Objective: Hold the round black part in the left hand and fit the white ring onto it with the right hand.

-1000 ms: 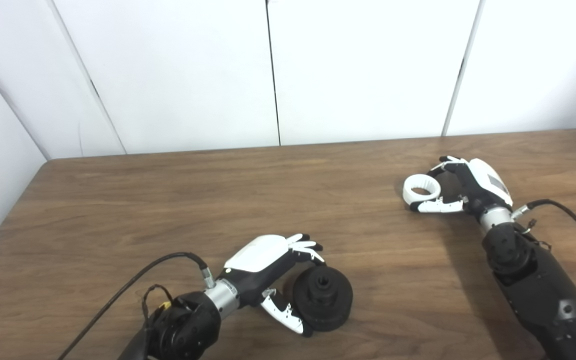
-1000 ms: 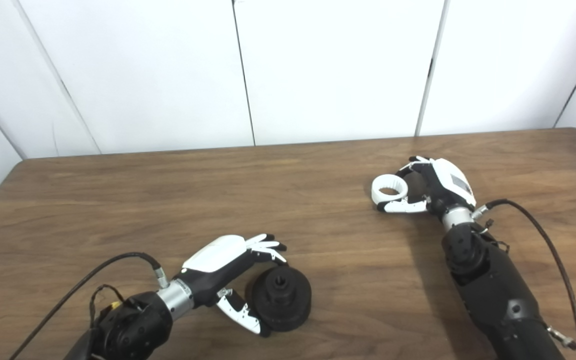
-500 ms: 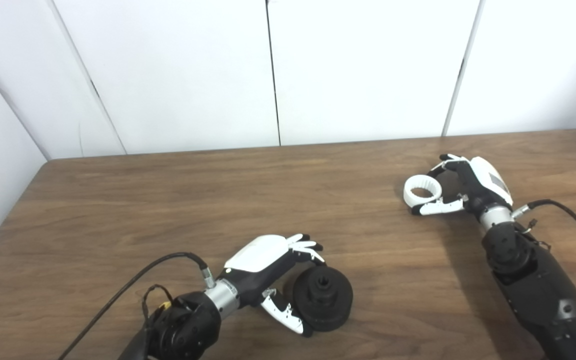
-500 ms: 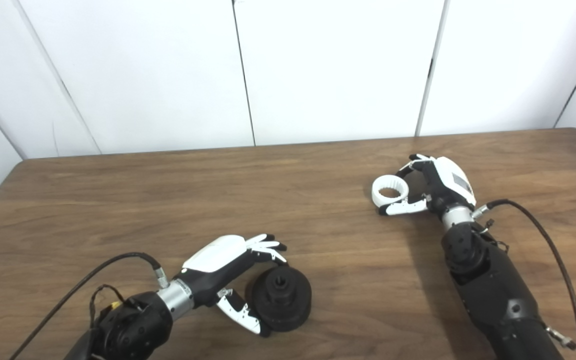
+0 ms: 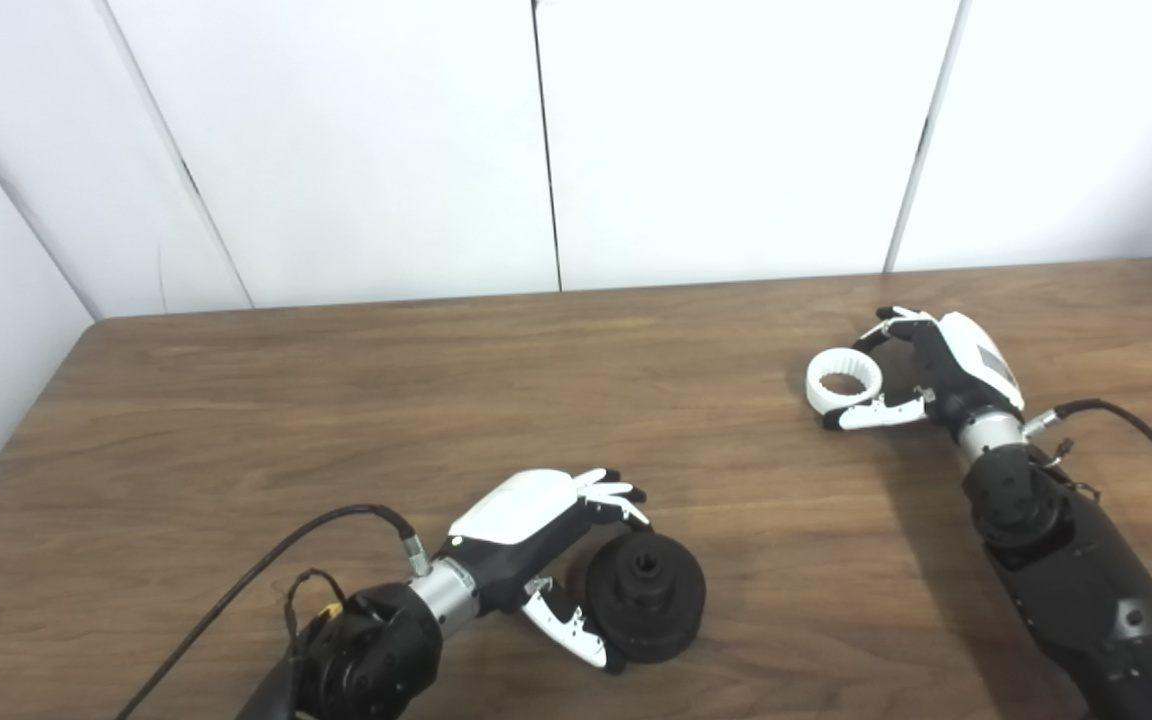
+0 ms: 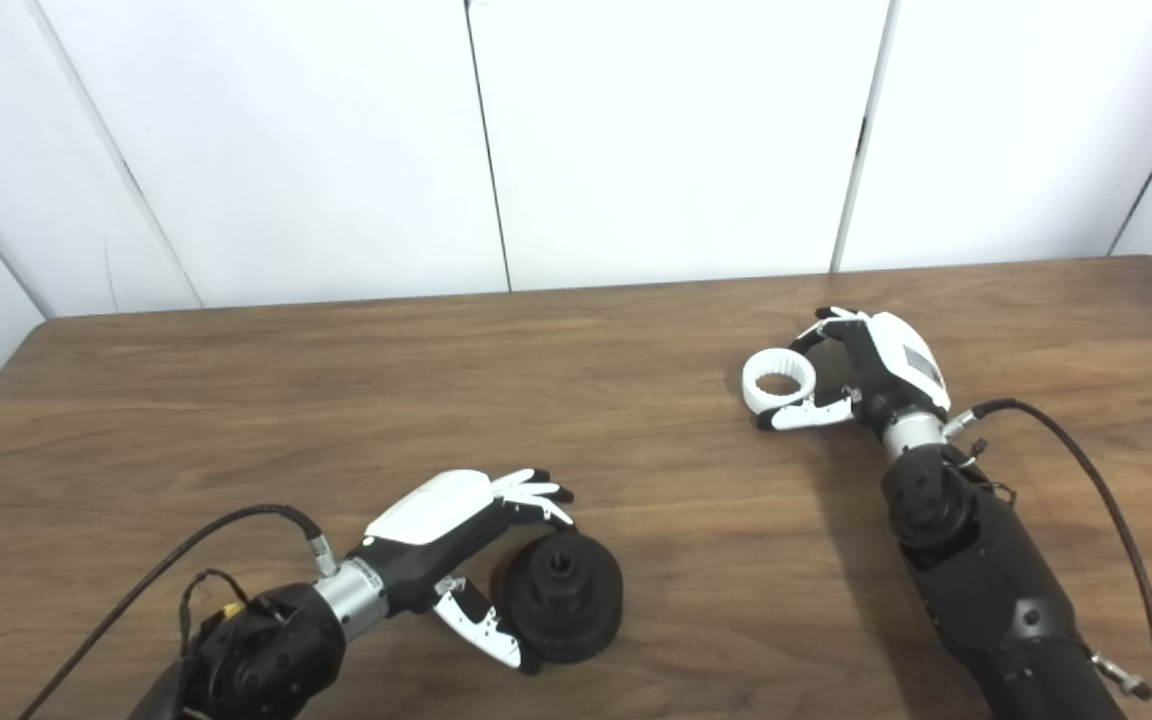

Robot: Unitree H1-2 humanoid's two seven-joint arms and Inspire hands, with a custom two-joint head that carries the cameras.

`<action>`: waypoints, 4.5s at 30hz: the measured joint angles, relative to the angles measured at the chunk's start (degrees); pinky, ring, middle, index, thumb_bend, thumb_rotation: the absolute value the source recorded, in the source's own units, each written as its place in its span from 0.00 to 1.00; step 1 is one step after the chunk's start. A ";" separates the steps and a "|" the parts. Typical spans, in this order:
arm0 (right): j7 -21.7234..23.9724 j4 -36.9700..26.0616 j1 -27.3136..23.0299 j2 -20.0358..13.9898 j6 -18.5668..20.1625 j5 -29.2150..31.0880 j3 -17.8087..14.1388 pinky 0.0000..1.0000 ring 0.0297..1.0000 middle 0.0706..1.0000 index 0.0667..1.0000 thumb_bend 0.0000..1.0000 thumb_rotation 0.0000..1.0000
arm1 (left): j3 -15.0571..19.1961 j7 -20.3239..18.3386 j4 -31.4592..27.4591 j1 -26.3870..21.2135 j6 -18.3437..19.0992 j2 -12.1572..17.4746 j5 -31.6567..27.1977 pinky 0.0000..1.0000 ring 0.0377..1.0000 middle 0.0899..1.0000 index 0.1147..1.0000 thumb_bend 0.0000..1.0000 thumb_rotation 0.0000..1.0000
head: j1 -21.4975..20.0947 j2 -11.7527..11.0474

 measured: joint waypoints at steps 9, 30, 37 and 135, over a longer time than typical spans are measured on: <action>0.78 -2.08 1.63 -0.02 0.00 1.85 -1.18 0.89 0.95 0.88 0.45 0.52 0.16 | -0.08 0.05 0.03 -0.01 -0.28 -0.05 0.01 0.89 0.98 0.91 0.67 0.92 0.21 | -0.09 -0.35; 5.38 -19.24 7.35 -0.92 5.25 3.06 -4.71 0.90 0.94 0.86 0.45 0.52 0.16 | 0.00 0.38 0.60 -0.04 -1.12 -0.31 0.10 0.88 0.99 0.92 0.67 0.92 0.21 | -0.35 -0.62; 8.95 -26.83 10.96 -1.11 8.16 3.12 -4.83 0.92 0.94 0.86 0.46 0.52 0.16 | 0.19 0.38 0.68 -0.03 -1.13 -0.38 0.03 0.88 0.98 0.92 0.66 0.92 0.19 | -0.26 -0.53; 26.69 -53.81 19.21 4.39 11.46 -2.48 5.55 0.91 0.98 0.88 0.46 0.52 0.17 | 0.53 0.36 2.51 -0.78 -2.08 -1.57 -0.18 0.87 0.98 0.91 0.66 0.93 0.19 | -0.79 0.18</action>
